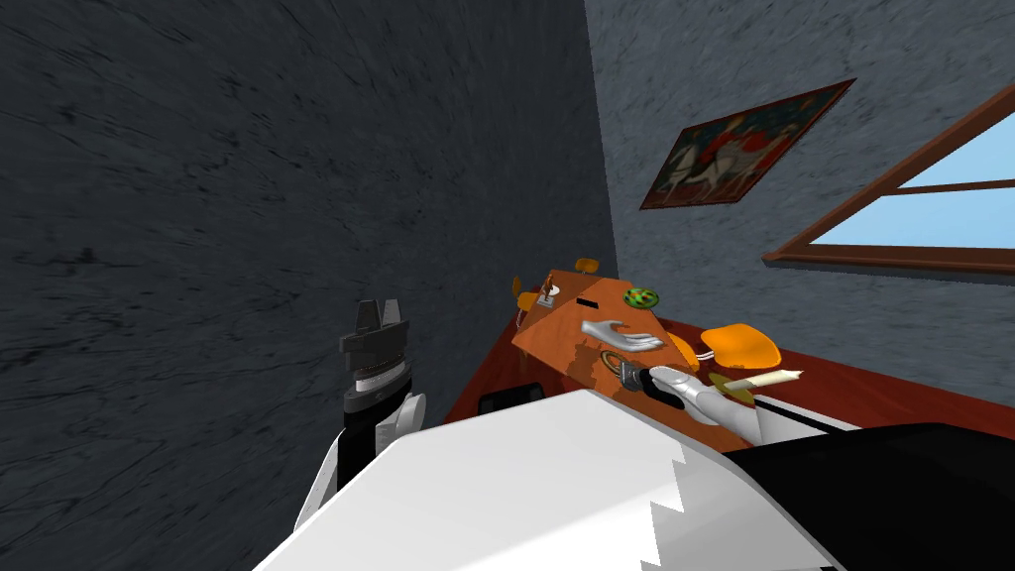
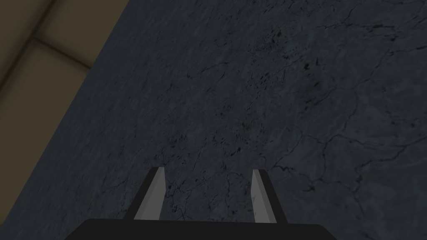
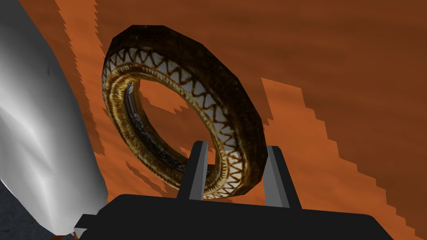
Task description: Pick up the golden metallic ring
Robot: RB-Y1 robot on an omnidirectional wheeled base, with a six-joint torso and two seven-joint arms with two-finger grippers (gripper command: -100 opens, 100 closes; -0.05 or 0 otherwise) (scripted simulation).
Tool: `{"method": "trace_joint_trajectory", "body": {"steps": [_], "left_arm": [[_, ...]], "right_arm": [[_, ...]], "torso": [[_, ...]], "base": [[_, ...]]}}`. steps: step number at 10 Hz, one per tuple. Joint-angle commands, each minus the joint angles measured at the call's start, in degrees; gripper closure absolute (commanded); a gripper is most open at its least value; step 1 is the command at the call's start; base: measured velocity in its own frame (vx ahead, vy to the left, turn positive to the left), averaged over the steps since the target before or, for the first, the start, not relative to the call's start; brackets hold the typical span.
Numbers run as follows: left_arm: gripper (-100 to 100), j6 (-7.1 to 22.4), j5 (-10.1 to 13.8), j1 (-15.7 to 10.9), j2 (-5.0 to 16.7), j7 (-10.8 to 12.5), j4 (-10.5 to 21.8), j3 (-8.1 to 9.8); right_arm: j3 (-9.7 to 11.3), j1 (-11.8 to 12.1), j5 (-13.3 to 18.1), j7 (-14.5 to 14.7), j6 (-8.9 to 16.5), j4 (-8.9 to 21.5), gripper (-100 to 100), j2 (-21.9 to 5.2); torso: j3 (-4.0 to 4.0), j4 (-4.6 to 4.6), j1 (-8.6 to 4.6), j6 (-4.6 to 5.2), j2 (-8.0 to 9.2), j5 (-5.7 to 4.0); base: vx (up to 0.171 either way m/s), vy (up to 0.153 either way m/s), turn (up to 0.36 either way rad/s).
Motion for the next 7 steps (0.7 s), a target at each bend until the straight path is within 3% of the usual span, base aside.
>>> {"method": "trace_joint_trajectory", "body": {"steps": [1,2,3,4,6,7], "left_arm": [[0,0.0,0.0,0.0,0.0,0.0,0.0,0.00],[0,0.0,0.0,0.0,0.0,0.0,0.0,0.00],[0,0.0,0.0,0.0,0.0,0.0,0.0,0.00],[0,0.0,0.0,0.0,0.0,0.0,0.0,0.00],[0,0.0,0.0,0.0,0.0,0.0,0.0,-0.01],[0,0.0,0.0,0.0,0.0,0.0,0.0,0.00]], "right_arm": [[0.0,0.0,0.0,0.0,0.0,0.0,100,0.0],[0.0,0.0,0.0,0.0,0.0,0.0,100,0.0],[0.0,0.0,0.0,0.0,0.0,0.0,0,0.0],[-0.4,-0.3,-0.1,-0.1,-1.6,-0.2,100,-1.9],[-0.3,-0.2,-0.1,-0.1,-1.5,-0.6,100,-2.2],[-0.2,-0.2,-0.1,-0.4,-1.6,-0.6,0,-2.3]], "torso": [[0.00,0.00,0.00,0.00,0.00,0.00],[0.00,0.01,0.01,0.01,0.00,0.01],[0.01,0.01,0.02,0.02,0.01,0.02],[0.01,0.01,0.03,0.02,0.01,0.02],[0.10,0.04,0.40,0.06,0.16,0.13],[0.08,0.05,0.28,0.04,0.13,0.09]], "base": [[0.000,0.000,0.000],[0.000,0.000,0.000],[0.000,0.000,0.000],[-0.015,0.060,-0.065],[-0.027,0.070,-0.050],[-0.003,0.008,0.000]]}}
